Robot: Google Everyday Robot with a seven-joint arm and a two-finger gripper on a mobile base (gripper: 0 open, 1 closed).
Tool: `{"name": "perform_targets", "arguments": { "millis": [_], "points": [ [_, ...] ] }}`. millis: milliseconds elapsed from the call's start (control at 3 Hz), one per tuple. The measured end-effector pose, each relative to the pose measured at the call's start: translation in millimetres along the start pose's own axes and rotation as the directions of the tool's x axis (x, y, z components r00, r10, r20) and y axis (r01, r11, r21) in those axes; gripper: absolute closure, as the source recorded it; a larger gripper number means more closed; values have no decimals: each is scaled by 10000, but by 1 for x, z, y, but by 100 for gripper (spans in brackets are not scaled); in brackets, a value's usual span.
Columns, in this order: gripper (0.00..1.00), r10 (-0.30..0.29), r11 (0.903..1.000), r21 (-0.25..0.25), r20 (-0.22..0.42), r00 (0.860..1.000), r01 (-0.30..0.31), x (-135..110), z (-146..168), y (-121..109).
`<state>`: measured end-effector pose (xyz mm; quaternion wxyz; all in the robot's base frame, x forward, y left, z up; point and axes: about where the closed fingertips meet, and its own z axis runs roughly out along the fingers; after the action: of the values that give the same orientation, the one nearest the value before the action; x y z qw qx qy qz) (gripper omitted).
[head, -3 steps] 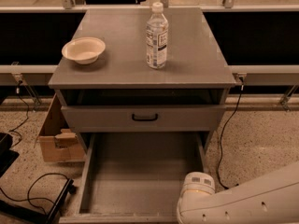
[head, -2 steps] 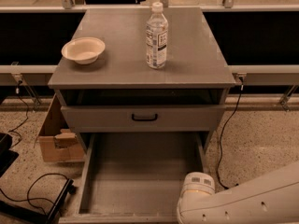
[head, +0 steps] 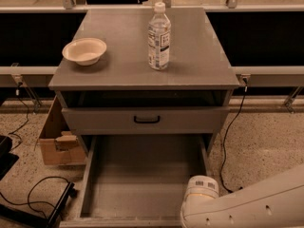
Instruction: Open middle drawer
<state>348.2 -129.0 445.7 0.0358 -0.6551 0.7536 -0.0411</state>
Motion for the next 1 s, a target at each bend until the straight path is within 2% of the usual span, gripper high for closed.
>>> {"name": "perform_targets", "arguments": {
  "millis": [333, 667, 1000],
  "points": [
    [0, -328, 9993, 195, 167, 9993, 325, 1, -14, -7],
    [0, 305, 9910, 1298, 142, 9994, -321, 20, -80, -62],
    [0, 1914, 9556, 2292, -53, 9815, -1851, 70, -179, -114]
  ]
}}
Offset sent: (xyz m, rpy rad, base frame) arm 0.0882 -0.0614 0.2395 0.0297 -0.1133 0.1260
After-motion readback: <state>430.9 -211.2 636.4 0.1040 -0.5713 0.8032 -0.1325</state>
